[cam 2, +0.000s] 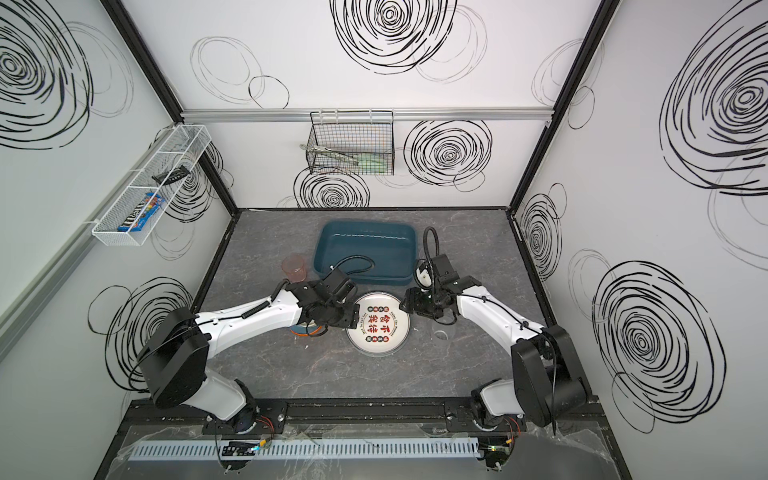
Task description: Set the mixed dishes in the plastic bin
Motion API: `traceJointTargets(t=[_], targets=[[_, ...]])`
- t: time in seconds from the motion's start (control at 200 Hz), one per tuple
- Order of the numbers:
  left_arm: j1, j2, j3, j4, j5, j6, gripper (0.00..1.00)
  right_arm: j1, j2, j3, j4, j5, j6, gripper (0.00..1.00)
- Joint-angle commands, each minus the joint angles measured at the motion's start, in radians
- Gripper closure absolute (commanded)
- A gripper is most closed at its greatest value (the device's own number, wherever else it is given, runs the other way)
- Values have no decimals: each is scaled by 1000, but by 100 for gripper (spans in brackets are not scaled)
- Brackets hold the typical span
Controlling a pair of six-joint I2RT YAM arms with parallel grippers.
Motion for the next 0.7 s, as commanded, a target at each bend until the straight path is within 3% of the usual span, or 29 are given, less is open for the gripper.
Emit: traceJointTargets(t=[0.0,0.13,0.69], targets=[[-6,-2,27,-14,12,-3,22,-4,21,7,-1,-5,-15,41],[-31,4,28,26,56,-35,22,-4,36,12,0,-1,-19,41],[-75,41,0,61,42,-100,23,2,76,48,0,25,-32,45]])
